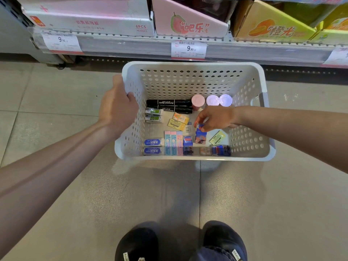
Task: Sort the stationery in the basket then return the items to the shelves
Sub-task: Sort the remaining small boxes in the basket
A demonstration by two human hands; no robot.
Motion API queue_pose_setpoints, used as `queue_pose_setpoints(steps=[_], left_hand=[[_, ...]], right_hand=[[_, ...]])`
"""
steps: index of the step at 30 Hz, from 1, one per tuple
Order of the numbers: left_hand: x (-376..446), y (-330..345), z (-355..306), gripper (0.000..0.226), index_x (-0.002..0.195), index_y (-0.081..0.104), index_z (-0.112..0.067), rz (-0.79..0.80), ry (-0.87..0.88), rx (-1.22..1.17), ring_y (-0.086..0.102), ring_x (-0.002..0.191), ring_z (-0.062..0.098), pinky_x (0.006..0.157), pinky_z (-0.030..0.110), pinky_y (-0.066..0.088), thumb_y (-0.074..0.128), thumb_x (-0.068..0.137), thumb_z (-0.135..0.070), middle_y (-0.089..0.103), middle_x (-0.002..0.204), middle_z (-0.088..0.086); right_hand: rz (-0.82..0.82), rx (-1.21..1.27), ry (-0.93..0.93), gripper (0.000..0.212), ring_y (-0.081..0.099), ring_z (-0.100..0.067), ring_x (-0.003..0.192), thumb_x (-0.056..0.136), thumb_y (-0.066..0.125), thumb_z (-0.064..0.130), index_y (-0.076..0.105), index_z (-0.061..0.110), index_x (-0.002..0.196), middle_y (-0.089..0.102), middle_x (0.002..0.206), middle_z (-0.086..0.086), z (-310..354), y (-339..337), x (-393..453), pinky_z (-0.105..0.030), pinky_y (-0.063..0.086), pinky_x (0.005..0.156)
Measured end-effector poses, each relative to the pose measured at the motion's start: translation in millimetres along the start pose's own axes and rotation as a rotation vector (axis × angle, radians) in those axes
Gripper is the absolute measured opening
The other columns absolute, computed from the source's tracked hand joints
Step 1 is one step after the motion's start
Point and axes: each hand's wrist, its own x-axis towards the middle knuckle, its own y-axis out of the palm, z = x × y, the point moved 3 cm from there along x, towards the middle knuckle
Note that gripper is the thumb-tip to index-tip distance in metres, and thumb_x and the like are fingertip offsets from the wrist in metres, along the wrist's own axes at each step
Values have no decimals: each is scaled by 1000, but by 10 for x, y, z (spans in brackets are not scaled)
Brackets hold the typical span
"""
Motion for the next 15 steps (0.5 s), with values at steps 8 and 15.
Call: queue_pose_setpoints(steps=[8, 15], left_hand=[[-4, -1, -4, 21, 116, 34, 3, 2, 11, 0, 48, 51, 27, 49, 39, 43, 37, 98, -8, 43, 59, 7], [-5, -6, -17, 23, 119, 34, 2, 1, 12, 5, 50, 50, 28, 48, 48, 49, 37, 99, -9, 45, 59, 7]], right_hand=[[6, -83, 63, 31, 58, -21, 93, 90, 54, 3, 61, 0, 120, 63, 116, -14, -24, 201, 160, -32, 49, 88], [-89, -63, 47, 26, 61, -23, 105, 85, 65, 5, 63, 4, 111, 64, 114, -9, -26, 188, 164, -31, 52, 88]])
